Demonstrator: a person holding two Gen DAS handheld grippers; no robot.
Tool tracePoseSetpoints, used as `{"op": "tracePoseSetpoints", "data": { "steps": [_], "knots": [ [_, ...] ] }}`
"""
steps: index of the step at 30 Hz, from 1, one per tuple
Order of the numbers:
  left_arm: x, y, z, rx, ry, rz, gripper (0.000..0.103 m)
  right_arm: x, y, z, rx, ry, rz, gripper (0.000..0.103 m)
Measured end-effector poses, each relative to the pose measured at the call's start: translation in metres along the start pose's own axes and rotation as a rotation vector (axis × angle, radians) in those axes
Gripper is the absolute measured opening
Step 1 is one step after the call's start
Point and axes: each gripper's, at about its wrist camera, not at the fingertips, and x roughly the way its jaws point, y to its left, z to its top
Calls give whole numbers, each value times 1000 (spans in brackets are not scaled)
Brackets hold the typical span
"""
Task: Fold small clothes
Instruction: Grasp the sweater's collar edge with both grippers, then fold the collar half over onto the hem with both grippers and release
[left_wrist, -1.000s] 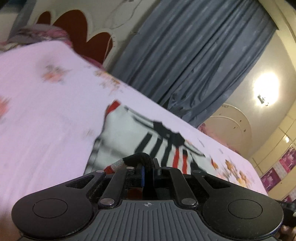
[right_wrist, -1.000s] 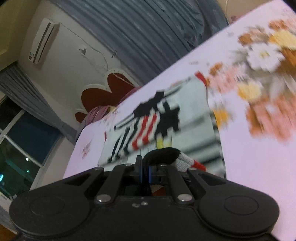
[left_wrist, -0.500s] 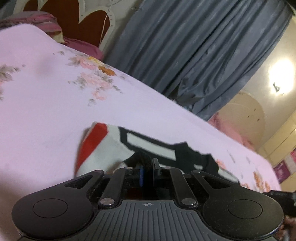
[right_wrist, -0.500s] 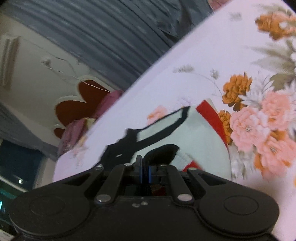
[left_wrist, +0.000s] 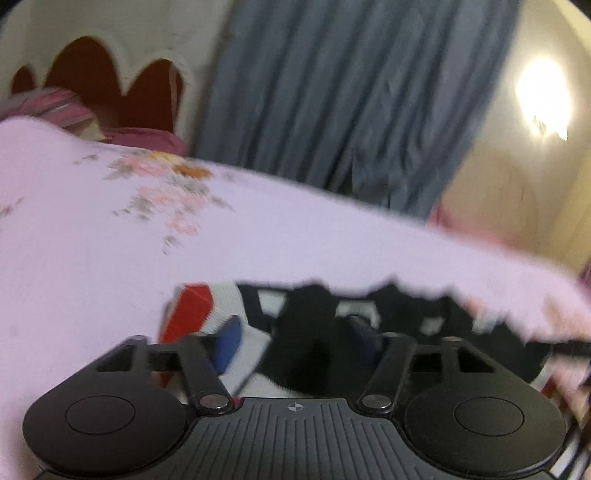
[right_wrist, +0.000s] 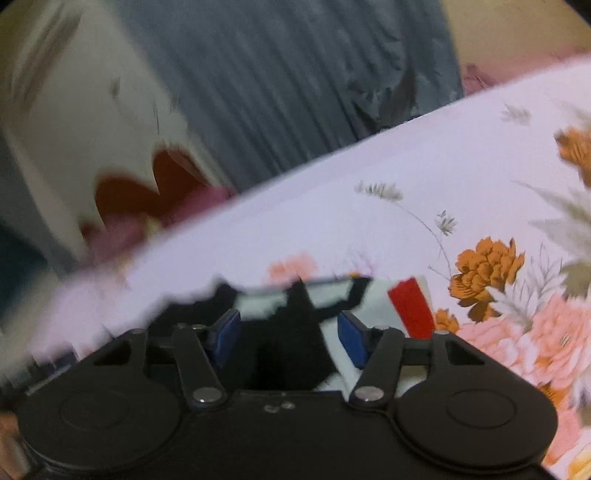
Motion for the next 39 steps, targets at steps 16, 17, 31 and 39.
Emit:
{"op": "tracePoseSetpoints", "data": {
  "steps": [16,17,31,39],
  "knots": [
    [26,-36,15,221,-31,183,4,6,17,-4,-211,-53,-179,4],
    [35,-34,11,226,-1,196,4,14,14,-8,-206,-28,-197,5],
    [-20,-117,-10,311,-70,44,56,8,98,-34,-330,-18,-46,37],
    [-13,-65,-27,267,-2,156,78,9,56,-35,-320,13,-252,38]
  ]
}}
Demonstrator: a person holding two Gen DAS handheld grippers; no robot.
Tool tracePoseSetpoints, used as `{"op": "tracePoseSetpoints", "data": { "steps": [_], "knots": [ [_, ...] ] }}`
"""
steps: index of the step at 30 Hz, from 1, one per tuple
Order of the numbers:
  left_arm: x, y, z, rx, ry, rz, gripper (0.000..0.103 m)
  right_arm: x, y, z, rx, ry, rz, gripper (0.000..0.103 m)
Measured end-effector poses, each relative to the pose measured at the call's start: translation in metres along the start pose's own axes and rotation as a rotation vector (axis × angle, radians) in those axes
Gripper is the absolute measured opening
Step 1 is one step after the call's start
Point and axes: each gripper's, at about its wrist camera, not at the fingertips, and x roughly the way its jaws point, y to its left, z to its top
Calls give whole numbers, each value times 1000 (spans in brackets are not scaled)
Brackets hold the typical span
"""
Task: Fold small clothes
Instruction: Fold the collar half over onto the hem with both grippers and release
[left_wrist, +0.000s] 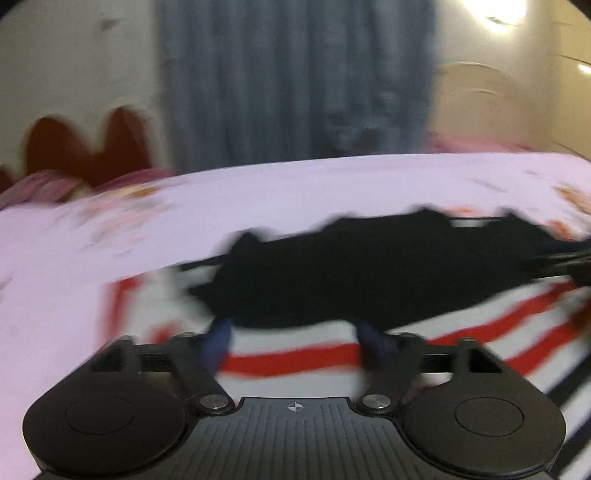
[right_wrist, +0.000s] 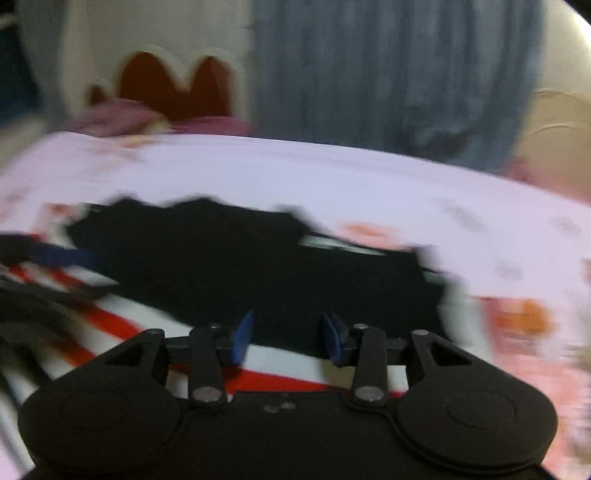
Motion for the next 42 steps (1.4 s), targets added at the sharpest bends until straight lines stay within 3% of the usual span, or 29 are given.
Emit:
{"op": "tracePoseSetpoints", "data": {
  "steps": [3,5,7,9,12,14,15,19,24,27,29,32,36,39,42],
  "knots": [
    [-5,17,-5,-34,-19,-30,77,-4,-30,-4,33,12,10,36],
    [-15,6,-3,-19,-32,-9,77,-10,-23,3,9,18,-3,37],
    [-25,-7,1,-20,-78,-34,77,-27,-8,4,11,-23,19,39],
    [-45,-25,-1,2,-99,-74,77,-43,9,-1,-7,-48,93,39],
    [-60,-61,-15,70,-67,-129,77,-55,42,-21,-83,-43,200,39],
    [-64,-79,-25,129,-43,-122,77,-58,60,-33,-112,-17,237,39],
    [-65,-85,-29,152,-32,-110,77,-57,65,-38,-125,-2,216,35],
    [-82,-73,-43,104,-7,-82,78,-68,56,-48,-118,26,149,39],
    [-98,-19,-62,41,25,25,77,-87,11,-69,-38,80,1,39],
    [-104,-6,-65,-17,48,10,77,-96,1,-77,11,99,-19,39],
    [-114,-18,-59,-34,16,-14,77,-102,20,-69,16,87,-74,40],
    [-121,-47,-54,-9,-7,-53,77,-113,53,-65,30,20,19,40],
    [-118,-67,-55,-21,30,-79,77,-108,99,-77,-89,45,89,39],
    [-113,-62,-62,-9,69,-20,77,-103,97,-87,-89,84,62,39],
    [-116,-30,-73,-32,83,77,77,-111,70,-95,-59,70,3,35]
  ]
}}
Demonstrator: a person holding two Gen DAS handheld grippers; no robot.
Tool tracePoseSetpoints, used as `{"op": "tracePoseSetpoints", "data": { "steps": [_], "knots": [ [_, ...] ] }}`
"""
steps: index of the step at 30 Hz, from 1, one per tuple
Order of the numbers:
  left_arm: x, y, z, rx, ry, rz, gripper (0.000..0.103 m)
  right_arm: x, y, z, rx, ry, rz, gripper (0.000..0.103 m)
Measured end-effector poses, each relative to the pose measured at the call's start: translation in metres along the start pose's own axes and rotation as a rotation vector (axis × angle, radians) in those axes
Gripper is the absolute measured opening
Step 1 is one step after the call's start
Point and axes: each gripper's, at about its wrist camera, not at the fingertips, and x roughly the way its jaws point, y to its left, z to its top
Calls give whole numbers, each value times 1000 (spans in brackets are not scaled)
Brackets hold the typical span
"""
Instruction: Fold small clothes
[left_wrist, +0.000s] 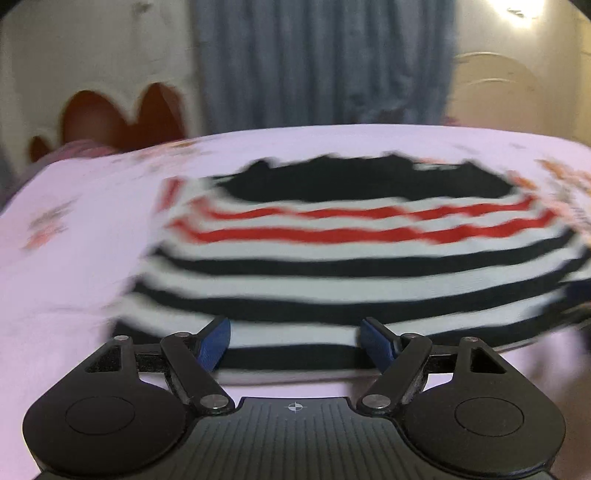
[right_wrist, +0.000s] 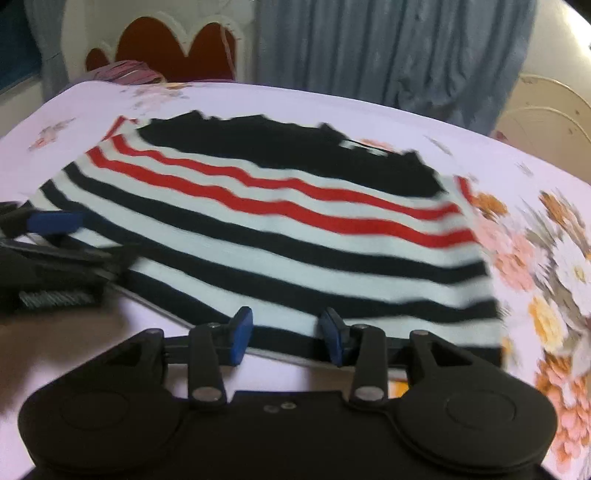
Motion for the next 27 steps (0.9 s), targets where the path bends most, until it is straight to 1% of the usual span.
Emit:
{"op": "tracePoseSetpoints", "data": {
  "steps": [1,2,3,4,5,6,7,8,9,10,12,15,17,18,22,27],
  "knots": [
    [-1,15,-5,-17,-4,30,77,-5,-13,-6,11,-14,-63,32],
    [-1,28,-9,-37,-3,36,77,-6,-30,-13,40,-10,-117,23],
    [-1,38,-12,-55,2,15,77,-5,-48,-18,88,-1,-103,22],
    [-1,41,-12,-58,2,1,77,-6,-62,-21,138,0,-54,21],
    [-2,39,-10,-47,-1,7,77,-7,-65,-20,141,4,-37,21],
    [-5,36,-8,-35,-13,21,77,-8,-64,-16,129,11,-38,21],
    [-9,33,-7,-29,-36,28,77,-12,-62,-11,123,-3,-50,20],
    [-10,32,-7,-23,-41,35,77,-19,-61,-9,128,-34,-58,25],
    [-6,32,-9,-18,-20,42,77,-22,-61,-7,138,-63,-63,28],
    [-1,33,-11,-18,-1,38,77,-18,-63,-8,145,-60,-68,28],
    [-2,35,-10,-22,-5,32,77,-2,-67,-14,149,16,-73,24],
    [-9,39,-8,-38,-30,30,77,-8,-69,-12,131,4,-74,24],
    [-2,39,-11,-32,-5,28,77,-12,-71,-13,156,-27,-73,27],
    [-1,38,-11,-33,-2,30,77,-5,-72,-16,152,5,-74,26],
    [1,38,-10,-38,5,34,77,-3,-67,-16,132,4,-89,26],
    [1,39,-12,-34,0,30,77,-3,-70,-17,131,-4,-77,26]
  ]
}}
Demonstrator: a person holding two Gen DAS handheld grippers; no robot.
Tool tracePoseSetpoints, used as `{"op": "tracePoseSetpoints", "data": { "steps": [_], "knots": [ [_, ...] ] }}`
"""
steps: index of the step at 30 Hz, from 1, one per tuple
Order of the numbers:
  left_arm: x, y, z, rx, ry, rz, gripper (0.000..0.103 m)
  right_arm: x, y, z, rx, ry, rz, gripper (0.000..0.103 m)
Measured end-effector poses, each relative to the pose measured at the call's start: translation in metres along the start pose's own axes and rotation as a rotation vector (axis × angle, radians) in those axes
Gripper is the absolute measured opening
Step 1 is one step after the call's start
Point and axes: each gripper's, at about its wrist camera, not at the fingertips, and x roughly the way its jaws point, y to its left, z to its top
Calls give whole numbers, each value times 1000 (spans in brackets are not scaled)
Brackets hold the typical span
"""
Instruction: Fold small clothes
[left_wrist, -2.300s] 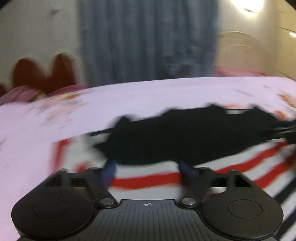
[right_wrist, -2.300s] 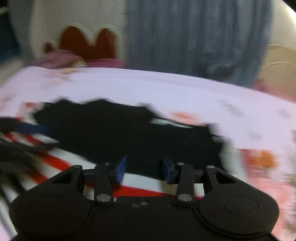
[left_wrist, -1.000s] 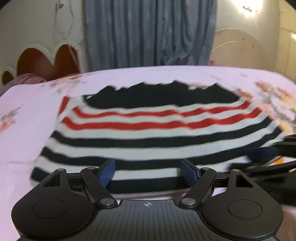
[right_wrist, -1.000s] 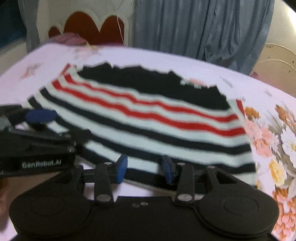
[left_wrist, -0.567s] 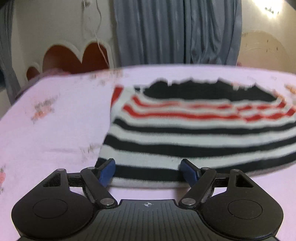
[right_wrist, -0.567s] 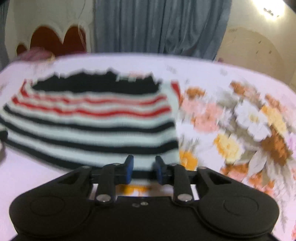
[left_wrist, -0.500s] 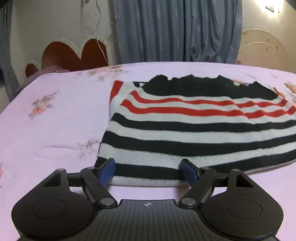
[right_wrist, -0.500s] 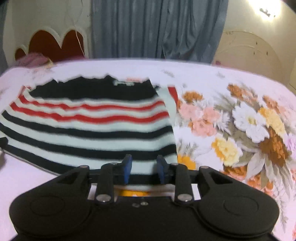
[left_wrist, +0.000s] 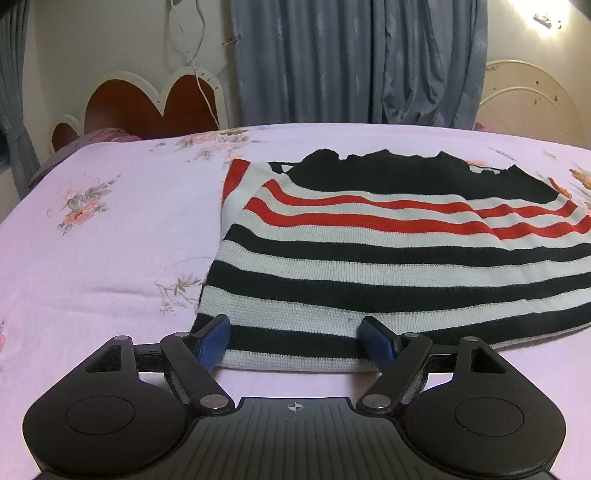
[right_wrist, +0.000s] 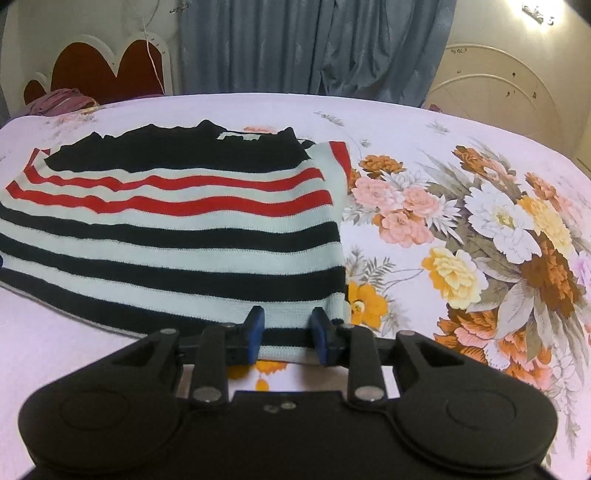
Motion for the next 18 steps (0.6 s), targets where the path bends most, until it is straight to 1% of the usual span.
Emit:
{"op": "tracePoseSetpoints", "data": {
  "steps": [10,16,18],
  "knots": [
    [0,-2,0,-1,5,10,77,0,-1,-3,-22,-14,12,27],
    [1,-2,2,3,20,10,77,0,-1,-2,-31,-9,13,27],
    [-1,0,5,-11,35,4,78,1,-1,-1,-35,-5,15,27]
  ]
}}
